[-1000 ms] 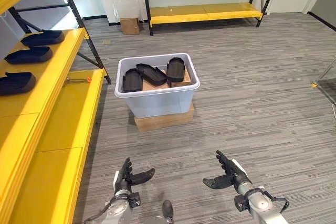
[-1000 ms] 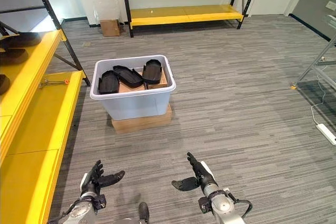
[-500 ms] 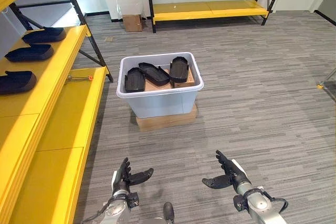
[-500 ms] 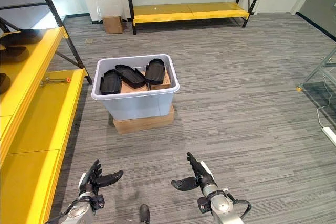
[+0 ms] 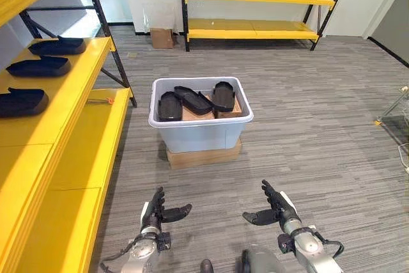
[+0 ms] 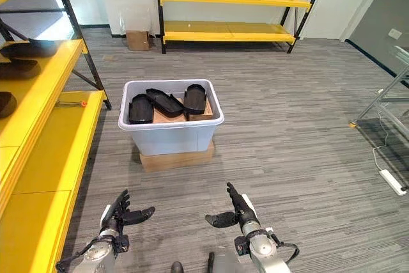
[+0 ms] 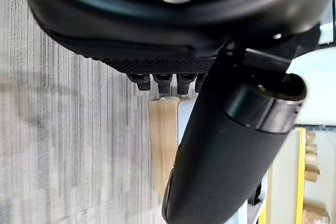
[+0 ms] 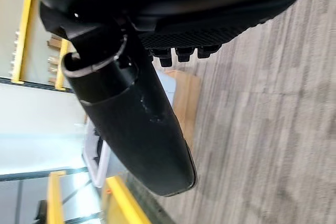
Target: Move parts from the plastic box to the shelf.
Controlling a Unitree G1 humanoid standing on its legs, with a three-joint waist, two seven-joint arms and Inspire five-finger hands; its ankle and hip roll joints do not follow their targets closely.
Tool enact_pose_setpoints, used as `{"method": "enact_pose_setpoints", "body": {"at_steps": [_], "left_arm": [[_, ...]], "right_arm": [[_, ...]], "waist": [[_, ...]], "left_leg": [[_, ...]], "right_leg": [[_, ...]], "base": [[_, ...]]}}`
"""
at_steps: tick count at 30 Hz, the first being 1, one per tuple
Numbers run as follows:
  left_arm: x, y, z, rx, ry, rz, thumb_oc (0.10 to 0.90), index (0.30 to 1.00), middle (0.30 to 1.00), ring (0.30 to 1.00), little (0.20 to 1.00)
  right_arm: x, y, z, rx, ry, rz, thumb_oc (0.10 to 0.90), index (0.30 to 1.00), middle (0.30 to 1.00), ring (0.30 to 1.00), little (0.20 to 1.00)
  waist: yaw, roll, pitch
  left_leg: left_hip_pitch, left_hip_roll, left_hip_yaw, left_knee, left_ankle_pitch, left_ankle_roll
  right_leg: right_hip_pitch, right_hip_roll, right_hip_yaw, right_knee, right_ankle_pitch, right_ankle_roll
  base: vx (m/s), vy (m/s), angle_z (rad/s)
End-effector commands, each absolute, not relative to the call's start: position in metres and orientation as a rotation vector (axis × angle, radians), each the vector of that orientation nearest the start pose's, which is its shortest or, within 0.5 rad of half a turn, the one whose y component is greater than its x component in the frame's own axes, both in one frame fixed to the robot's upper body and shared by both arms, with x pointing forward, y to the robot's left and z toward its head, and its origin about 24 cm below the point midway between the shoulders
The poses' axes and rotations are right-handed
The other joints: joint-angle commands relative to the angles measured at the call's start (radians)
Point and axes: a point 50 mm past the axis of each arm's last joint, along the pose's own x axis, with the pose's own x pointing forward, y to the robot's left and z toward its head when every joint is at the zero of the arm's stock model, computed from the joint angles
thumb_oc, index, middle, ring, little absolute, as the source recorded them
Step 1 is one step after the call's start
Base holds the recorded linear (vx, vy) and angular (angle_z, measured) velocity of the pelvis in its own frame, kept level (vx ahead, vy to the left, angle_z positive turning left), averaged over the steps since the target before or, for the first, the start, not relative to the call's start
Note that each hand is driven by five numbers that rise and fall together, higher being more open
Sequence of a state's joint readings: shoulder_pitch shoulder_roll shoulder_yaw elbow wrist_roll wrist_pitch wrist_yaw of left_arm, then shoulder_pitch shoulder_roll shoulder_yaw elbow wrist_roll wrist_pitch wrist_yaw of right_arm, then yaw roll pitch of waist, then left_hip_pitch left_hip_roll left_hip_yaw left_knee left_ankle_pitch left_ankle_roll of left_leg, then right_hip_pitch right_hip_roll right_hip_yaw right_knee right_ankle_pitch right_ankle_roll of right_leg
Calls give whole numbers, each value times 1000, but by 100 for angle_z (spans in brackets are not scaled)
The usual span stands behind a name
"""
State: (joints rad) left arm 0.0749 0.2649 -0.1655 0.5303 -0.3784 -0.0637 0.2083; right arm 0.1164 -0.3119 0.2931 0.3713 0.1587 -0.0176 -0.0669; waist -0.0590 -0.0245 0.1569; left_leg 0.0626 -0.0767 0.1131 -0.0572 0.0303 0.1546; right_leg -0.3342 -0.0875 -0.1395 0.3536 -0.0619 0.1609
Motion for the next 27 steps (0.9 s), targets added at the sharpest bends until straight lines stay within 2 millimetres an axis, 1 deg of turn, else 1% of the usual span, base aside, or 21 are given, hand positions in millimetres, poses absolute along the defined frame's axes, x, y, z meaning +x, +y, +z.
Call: {"method": "enact_pose_setpoints", "body": {"at_steps": [1, 3, 4, 6, 8, 10, 13, 14, 18, 22, 27], "left_arm": [[225, 209, -50, 13, 400, 199, 900, 1000, 1000, 1000, 1000], [222, 207, -52, -1, 403, 186, 900, 1000, 1000, 1000, 1000], [222, 206, -52, -1, 402, 183, 900, 1000, 1000, 1000, 1000], [218, 204, -51, 5, 396, 158, 900, 1000, 1000, 1000, 1000], [212, 203, -55, 26, 403, 152, 900, 1000, 1000, 1000, 1000], [209, 203, -59, 26, 414, 159, 900, 1000, 1000, 1000, 1000], [207, 204, -60, 50, 417, 154, 900, 1000, 1000, 1000, 1000], [205, 206, -61, 57, 426, 164, 900, 1000, 1000, 1000, 1000], [203, 209, -64, 50, 432, 176, 900, 1000, 1000, 1000, 1000], [202, 207, -64, 49, 433, 163, 900, 1000, 1000, 1000, 1000], [201, 208, -65, 38, 448, 167, 900, 1000, 1000, 1000, 1000]], "right_arm": [[218, -189, -38, -195, 316, 99, 900, 1000, 1000, 1000, 1000], [216, -191, -36, -209, 299, 114, 900, 1000, 1000, 1000, 1000], [216, -191, -36, -211, 293, 118, 900, 1000, 1000, 1000, 1000], [218, -190, -32, -196, 271, 112, 900, 1000, 1000, 1000, 1000], [219, -190, -31, -163, 283, 99, 900, 1000, 1000, 1000, 1000], [219, -187, -33, -163, 295, 101, 900, 1000, 1000, 1000, 1000], [219, -183, -35, -163, 297, 110, 900, 1000, 1000, 1000, 1000], [217, -181, -37, -152, 304, 107, 900, 1000, 1000, 1000, 1000], [213, -180, -41, -152, 325, 119, 900, 1000, 1000, 1000, 1000], [210, -180, -46, -156, 348, 112, 900, 1000, 1000, 1000, 1000], [212, -179, -46, -168, 357, 114, 900, 1000, 1000, 1000, 1000]], "waist": [[-42, -14, 17], [-45, -4, 34], [-44, -3, 36], [-34, -3, 43], [-22, -11, 36], [-20, -14, 31], [-15, -18, 27], [-15, -20, 25], [-21, -25, 18], [-25, -28, 7], [-24, -25, -4]], "left_leg": [[91, 7, -88, -30, -77, -90], [115, 19, -98, -30, -91, -100], [118, 21, -99, -30, -93, -101], [124, 25, -105, -30, -103, -103], [126, 18, -108, -30, -100, -105], [132, 12, -107, -30, -101, -103], [147, 5, -98, -30, -117, -93], [154, -1, -99, -30, -126, -86], [169, -10, -104, -30, -134, -78], [182, -12, -105, -29, -138, -74], [189, -8, -98, -27, -139, -77]], "right_leg": [[62, 3, 8, -218, 270, 5], [43, -3, 7, -293, 283, 13], [43, -3, 7, -301, 284, 14], [44, -5, 5, -329, 286, 20], [80, -5, -11, -380, 281, 25], [91, -9, -8, -386, 296, 28], [100, -28, -6, -371, 325, 34], [108, -32, -4, -363, 329, 34], [127, -32, 12, -359, 332, 30], [170, -27, 28, -359, 317, 22], [199, -17, 27, -362, 293, 13]], "base": [[165, -52, 40], [133, -42, 45], [93, -49, 26], [77, -69, 15], [136, -92, 23], [145, -56, 21], [154, -77, 1], [141, -88, -17], [159, -82, -10], [184, -86, -3], [139, -60, 2]]}}
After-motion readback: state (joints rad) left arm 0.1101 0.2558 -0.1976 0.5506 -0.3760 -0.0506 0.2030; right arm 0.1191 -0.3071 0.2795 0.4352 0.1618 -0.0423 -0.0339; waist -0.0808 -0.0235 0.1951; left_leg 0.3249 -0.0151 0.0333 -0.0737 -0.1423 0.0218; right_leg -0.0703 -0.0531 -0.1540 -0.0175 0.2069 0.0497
